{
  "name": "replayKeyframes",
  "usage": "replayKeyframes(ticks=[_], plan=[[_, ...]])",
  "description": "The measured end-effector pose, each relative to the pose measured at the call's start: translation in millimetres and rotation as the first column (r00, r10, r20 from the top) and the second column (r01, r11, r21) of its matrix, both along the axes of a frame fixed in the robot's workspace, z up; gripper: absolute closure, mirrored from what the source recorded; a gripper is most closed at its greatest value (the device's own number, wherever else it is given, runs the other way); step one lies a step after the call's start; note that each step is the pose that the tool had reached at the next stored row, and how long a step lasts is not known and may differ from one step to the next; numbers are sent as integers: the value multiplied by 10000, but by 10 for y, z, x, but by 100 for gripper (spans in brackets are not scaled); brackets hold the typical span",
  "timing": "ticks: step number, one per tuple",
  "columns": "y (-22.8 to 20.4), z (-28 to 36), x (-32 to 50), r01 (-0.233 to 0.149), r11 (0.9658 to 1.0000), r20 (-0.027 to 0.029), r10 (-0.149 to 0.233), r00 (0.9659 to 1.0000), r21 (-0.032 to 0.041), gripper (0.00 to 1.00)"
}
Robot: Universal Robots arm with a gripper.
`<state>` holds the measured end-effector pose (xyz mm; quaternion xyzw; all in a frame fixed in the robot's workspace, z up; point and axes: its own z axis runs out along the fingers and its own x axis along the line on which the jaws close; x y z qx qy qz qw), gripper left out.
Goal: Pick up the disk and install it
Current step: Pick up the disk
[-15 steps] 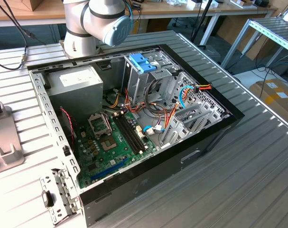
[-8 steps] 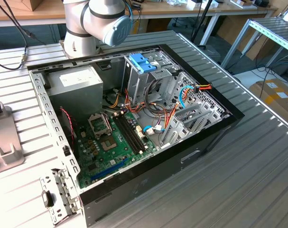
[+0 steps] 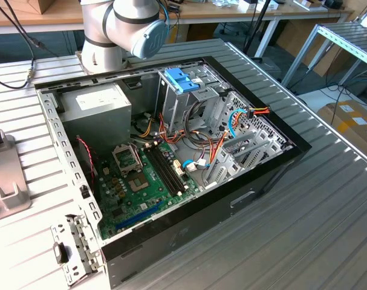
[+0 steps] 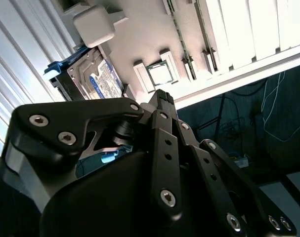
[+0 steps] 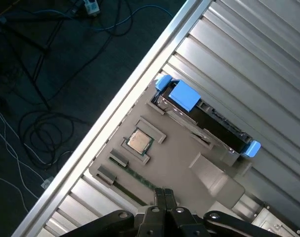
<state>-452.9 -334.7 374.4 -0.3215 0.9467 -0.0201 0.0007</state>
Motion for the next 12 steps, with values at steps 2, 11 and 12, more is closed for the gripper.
replayKeyframes(ticks=[2, 11, 12], plan=[[0, 0, 0, -165, 9999, 0, 165, 9999, 0, 89], [0, 0, 0, -1005, 9949, 0, 1005, 9949, 0, 89], [0, 0, 0, -1092, 9940, 0, 1092, 9940, 0, 89]])
